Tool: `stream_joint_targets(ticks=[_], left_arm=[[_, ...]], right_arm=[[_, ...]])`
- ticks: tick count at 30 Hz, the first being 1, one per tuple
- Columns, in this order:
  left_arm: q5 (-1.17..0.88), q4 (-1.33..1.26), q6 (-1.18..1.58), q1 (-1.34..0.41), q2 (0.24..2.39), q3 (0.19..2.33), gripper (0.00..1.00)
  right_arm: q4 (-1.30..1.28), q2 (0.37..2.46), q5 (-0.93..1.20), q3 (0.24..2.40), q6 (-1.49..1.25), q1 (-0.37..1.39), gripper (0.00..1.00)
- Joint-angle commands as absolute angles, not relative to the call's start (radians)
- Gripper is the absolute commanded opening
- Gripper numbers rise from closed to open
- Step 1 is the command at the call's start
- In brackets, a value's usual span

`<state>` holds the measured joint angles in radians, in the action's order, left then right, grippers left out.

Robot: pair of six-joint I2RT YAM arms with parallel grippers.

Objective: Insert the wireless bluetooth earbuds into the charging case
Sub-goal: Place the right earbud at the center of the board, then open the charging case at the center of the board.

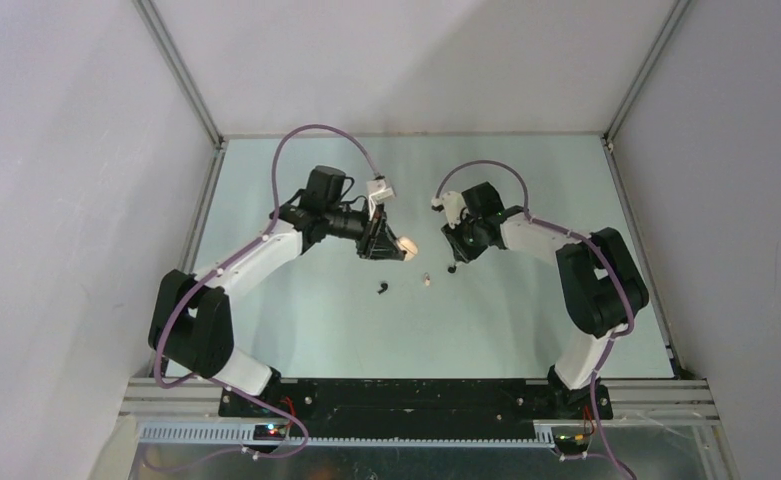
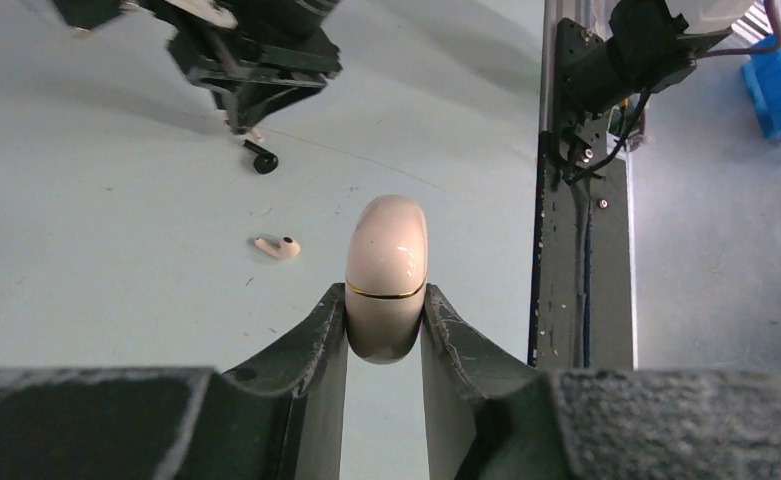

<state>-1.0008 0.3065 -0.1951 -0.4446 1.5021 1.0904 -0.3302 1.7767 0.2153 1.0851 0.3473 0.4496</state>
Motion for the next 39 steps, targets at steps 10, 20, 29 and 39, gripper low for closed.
stream_joint_targets(ticks=[10, 20, 29, 39], left_arm=[[-0.933, 0.373, -0.311, -0.538, 1.479, 1.12, 0.0], [-0.957, 0.387, -0.318, -0.549, 1.494, 1.132, 0.0], [-1.008, 0.467, -0.379, -0.568, 1.493, 1.159, 0.0], [-1.071, 0.519, -0.414, -0.569, 1.482, 1.174, 0.0]], right_arm=[[-0.412, 1.622, 0.287, 1.189, 0.322, 0.412, 0.67], [-0.501, 1.268, 0.836, 1.143, 0.368, 0.417, 0.75], [-0.464, 1.31, 0.7, 1.126, 0.381, 0.575, 0.81], [-0.436, 1.343, 0.657, 1.108, 0.387, 0.586, 0.84]])
